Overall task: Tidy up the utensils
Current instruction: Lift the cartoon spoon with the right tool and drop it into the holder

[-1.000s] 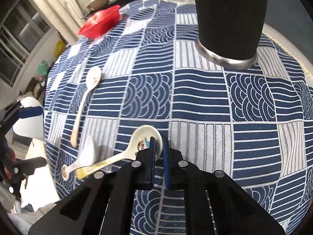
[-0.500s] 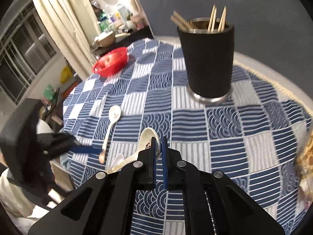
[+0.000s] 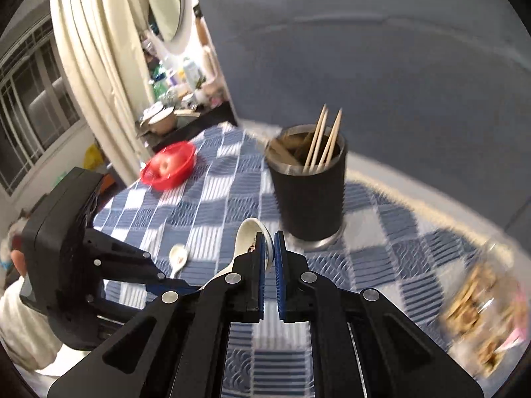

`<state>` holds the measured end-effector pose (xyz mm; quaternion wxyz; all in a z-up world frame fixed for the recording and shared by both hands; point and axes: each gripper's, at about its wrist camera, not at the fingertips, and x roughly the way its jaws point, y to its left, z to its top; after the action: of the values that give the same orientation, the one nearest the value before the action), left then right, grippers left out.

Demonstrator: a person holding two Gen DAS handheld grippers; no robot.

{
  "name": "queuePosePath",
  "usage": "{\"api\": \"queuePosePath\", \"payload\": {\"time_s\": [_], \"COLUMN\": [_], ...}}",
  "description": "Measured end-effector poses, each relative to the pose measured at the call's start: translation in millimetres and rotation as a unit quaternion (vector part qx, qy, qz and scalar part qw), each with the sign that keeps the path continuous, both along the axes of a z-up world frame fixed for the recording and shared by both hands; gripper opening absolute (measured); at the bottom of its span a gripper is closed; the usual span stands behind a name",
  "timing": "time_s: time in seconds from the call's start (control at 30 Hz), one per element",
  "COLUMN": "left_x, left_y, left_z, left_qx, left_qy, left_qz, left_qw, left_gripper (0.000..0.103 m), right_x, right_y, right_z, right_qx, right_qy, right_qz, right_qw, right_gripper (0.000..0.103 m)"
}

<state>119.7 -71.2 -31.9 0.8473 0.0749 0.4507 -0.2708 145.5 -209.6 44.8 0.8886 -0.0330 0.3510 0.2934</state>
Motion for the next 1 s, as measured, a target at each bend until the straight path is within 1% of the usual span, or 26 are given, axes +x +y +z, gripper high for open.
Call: {"api": "queuePosePath", "payload": {"time_s": [0.23,0.43,0.53,0.63,0.8,0.83,0.87,0.9,0.93,0.97,1.0], "left_x": [49,90,108,128,157,160,165,167,166,162,160], "left_y": [-4,-5,-7,-6,-1,0,2,5,7,12,14], "left_z": [52,77,81,78,64,61,56,53,52,51,50], "left_qx": [-0.011,-0.029,-0.032,-0.038,-0.047,-0.050,-0.059,-0.068,-0.071,-0.070,-0.069], "left_qy": [-0.050,-0.075,-0.079,-0.077,-0.072,-0.069,-0.063,-0.060,-0.062,-0.076,-0.084], "left_qz": [-0.030,-0.049,-0.057,-0.065,-0.065,-0.066,-0.066,-0.062,-0.059,-0.050,-0.046], "left_qw": [0.9983,0.9956,0.9947,0.9942,0.9942,0.9942,0.9941,0.9939,0.9938,0.9934,0.9930], "left_gripper": [0.013,0.013,0.013,0.013,0.013,0.013,0.017,0.034,0.045,0.065,0.075], "right_x": [30,56,71,85,107,111,115,118,118,117,116], "right_y": [-8,-6,0,5,19,22,24,26,26,25,22], "right_z": [57,86,94,97,89,86,84,81,79,78,77], "right_qx": [-0.006,-0.018,-0.034,-0.042,-0.065,-0.067,-0.065,-0.064,-0.062,-0.058,-0.052], "right_qy": [-0.063,-0.100,-0.114,-0.117,-0.120,-0.118,-0.115,-0.113,-0.113,-0.113,-0.114], "right_qz": [-0.030,-0.054,-0.060,-0.061,-0.064,-0.062,-0.061,-0.063,-0.066,-0.069,-0.073], "right_qw": [0.998,0.993,0.991,0.990,0.989,0.989,0.989,0.990,0.989,0.989,0.989], "right_gripper": [0.006,0.006,0.006,0.007,0.007,0.010,0.011,0.015,0.032,0.052,0.059]}}
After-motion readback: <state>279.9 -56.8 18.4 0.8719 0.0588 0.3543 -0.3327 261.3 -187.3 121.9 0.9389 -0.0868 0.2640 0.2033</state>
